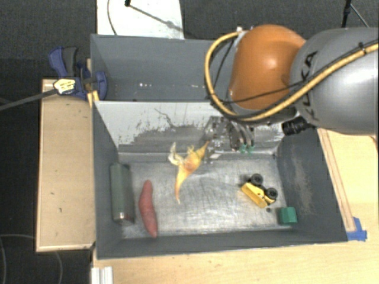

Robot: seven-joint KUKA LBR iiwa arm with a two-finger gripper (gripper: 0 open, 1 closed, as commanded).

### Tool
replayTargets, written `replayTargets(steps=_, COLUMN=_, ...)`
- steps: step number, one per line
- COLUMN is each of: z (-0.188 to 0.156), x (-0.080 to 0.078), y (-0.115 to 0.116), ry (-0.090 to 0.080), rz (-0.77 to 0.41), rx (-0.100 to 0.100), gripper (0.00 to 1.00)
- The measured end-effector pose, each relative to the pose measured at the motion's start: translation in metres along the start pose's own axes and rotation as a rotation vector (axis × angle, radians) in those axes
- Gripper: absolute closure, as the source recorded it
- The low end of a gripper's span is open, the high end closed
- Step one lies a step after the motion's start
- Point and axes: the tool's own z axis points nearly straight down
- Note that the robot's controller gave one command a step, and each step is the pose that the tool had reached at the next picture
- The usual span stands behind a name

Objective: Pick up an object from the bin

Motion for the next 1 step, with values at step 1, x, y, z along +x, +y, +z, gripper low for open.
replayTargets(steps=1, z=0.0004, x=0.0002, y=-0.0001, ry=0.001, rz=0.0, rx=0.0, gripper=1.0)
